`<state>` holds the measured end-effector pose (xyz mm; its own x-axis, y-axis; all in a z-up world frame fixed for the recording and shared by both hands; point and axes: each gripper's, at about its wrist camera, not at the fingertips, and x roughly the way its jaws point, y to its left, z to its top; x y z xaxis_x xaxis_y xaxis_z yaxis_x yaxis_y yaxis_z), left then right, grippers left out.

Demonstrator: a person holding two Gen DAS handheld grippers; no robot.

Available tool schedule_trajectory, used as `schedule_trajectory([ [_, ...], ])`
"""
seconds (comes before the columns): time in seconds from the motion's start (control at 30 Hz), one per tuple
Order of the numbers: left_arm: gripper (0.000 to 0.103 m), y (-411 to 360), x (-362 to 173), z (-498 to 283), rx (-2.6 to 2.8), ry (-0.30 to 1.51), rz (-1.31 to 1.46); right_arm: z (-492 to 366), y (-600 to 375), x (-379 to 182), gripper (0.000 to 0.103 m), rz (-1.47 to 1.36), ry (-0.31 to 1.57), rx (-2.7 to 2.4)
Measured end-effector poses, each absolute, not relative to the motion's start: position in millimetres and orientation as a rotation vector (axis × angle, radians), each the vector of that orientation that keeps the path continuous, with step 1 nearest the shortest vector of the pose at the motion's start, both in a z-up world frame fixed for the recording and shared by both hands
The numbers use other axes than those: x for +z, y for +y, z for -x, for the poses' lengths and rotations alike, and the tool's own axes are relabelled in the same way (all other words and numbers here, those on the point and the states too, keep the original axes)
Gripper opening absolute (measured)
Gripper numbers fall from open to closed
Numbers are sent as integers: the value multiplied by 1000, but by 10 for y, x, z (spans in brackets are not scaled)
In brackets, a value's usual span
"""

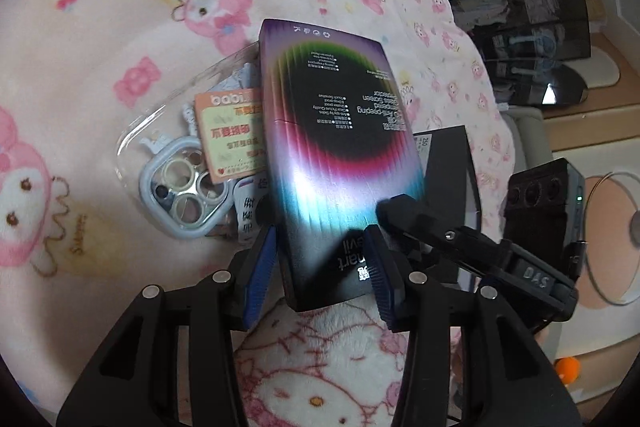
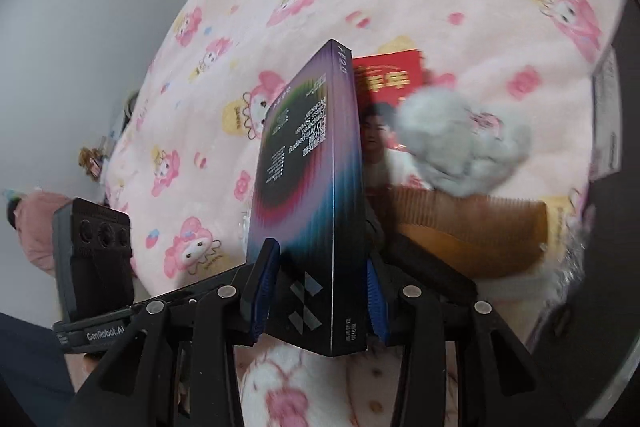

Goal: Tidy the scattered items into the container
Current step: 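Grasp the black Smart Devil box with the left gripper, then lift the Smart Devil box with the left gripper and turn it upright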

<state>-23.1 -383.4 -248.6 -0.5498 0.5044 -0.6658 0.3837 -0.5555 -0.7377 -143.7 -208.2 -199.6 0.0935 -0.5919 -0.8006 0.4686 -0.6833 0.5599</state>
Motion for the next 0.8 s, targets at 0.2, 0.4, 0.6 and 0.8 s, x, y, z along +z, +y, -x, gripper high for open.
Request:
schedule_trajectory([
  [0.2,45,-3813,-2498,335,2328,-1416,1500,1400,-2083,-2077,35,-1583,-60,-1755],
  [0.4,46,-3695,-2393,418,2268,-1396,1417,1310,-1905,-1734,26,-1437,-5,-1880],
  [0.6,40,-3704,-2167,370,2337,-1388,1358,1061,-2018,-1270,26,-1231,109,-1917],
  [0.8,40,-4140,-2248,-24,2492,-1507,1386,1111,-2217,-1647,26,-1372,71,-1681],
])
